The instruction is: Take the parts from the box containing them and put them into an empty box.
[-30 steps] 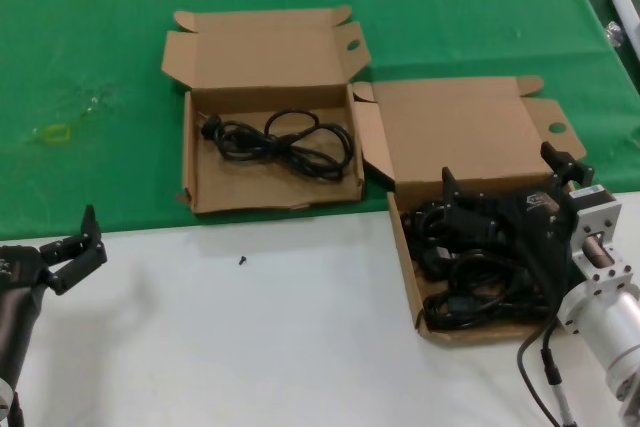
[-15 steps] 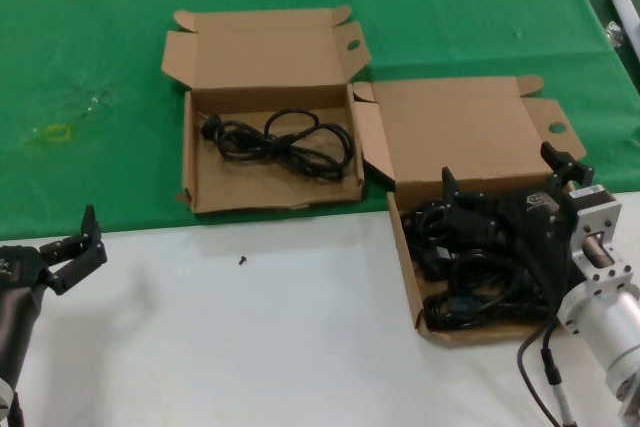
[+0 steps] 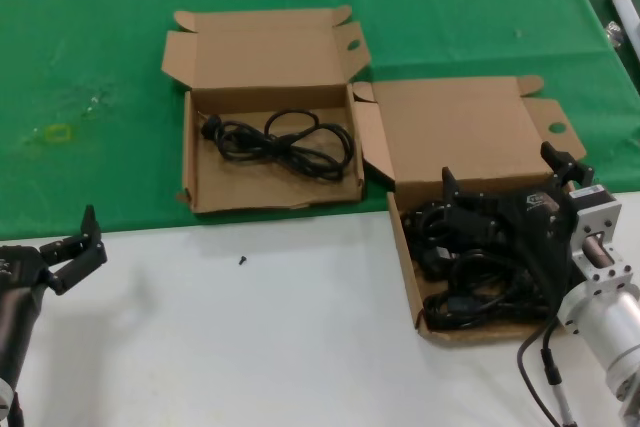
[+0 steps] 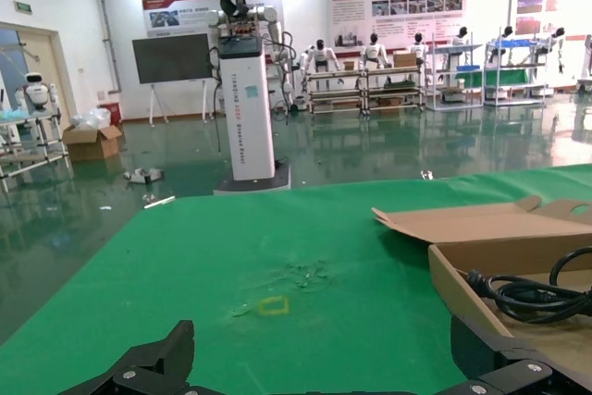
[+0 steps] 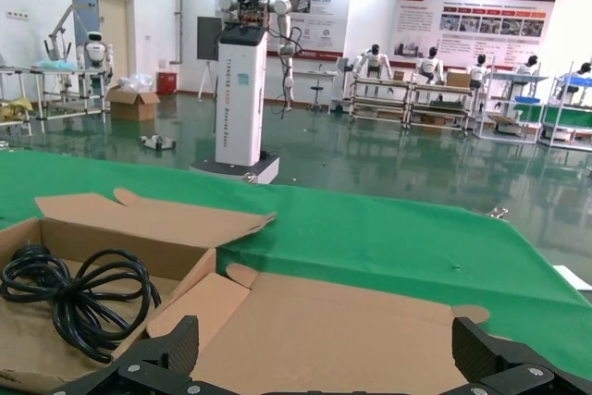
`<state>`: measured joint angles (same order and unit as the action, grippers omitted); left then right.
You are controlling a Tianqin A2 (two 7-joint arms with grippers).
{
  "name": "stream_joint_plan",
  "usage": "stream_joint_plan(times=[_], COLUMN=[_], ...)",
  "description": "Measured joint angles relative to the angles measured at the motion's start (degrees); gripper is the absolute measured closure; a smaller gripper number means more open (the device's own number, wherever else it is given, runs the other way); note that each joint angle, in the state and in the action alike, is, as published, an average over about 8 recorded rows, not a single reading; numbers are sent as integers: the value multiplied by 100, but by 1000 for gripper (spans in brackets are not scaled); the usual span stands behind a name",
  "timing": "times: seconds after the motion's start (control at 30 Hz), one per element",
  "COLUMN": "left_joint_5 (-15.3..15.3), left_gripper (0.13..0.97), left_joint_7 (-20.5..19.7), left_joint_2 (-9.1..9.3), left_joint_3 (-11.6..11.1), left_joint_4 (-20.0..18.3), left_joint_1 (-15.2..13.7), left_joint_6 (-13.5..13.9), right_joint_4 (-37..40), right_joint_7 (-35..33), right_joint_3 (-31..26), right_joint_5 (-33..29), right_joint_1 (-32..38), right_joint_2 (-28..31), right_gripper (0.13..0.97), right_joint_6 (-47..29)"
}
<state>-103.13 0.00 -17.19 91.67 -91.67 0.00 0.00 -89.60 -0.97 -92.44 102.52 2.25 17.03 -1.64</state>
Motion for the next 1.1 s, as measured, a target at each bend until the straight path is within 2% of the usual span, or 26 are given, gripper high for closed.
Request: stream_joint_plan(times=[1.1], left_joint_5=[0], left_gripper=[132], left_joint_7=[0], left_joint_2=[0], left_joint_3=[0], left_joint_4=[0], left_joint_1=[0], left_joint_6=[0], right_joint_4=[0], right_joint_7=[0], right_joint_3=[0], right_joint_5=[0], right_joint_1=[0], right_joint_2=[0], right_gripper=[129], right_joint_6=[0])
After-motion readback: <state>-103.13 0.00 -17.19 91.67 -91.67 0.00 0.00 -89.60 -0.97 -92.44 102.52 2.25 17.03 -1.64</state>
